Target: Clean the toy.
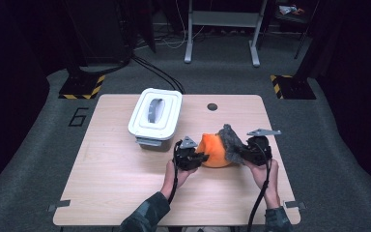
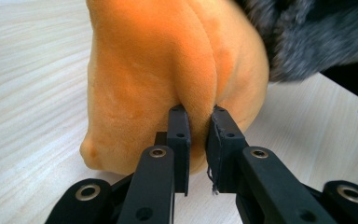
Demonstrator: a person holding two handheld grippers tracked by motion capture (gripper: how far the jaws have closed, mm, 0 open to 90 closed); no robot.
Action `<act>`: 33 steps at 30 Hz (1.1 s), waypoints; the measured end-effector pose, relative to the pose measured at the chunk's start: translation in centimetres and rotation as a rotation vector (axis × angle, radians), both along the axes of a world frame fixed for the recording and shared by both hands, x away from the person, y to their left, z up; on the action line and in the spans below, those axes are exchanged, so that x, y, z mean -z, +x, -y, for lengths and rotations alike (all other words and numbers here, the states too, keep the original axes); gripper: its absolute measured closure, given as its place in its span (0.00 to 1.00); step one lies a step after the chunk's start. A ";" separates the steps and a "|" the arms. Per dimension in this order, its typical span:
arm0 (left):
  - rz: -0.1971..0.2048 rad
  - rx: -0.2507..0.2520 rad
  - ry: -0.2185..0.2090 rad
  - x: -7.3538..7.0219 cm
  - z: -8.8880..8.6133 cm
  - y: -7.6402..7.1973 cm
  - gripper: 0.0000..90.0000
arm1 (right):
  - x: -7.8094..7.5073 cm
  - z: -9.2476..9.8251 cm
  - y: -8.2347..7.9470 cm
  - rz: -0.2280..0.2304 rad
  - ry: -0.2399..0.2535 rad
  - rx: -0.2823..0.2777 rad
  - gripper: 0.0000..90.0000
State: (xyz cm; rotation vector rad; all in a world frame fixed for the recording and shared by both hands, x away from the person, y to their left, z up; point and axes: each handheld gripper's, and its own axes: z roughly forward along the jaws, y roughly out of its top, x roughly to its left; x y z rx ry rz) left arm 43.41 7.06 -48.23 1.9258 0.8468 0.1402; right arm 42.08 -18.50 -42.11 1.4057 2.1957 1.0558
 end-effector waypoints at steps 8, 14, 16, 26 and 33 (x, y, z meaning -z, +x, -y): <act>0.026 0.005 -0.025 -0.2 -0.4 0.0 0.76 | 1.6 -0.3 0.9 -0.020 0.001 0.026 0.88; 0.062 0.021 0.027 -0.2 -0.1 -0.4 0.59 | 1.5 -0.2 1.3 -0.017 -0.001 0.033 0.88; 0.077 0.019 0.063 -0.1 0.2 -0.4 0.55 | 1.5 -0.2 1.5 -0.015 0.001 0.033 0.88; 0.088 -0.026 0.121 0.7 0.6 -0.1 0.89 | 1.6 -0.3 1.8 0.005 0.017 0.045 0.88; 0.071 -0.032 0.086 -0.2 0.6 -0.5 0.93 | -0.1 -0.8 -0.2 0.060 0.053 0.003 0.88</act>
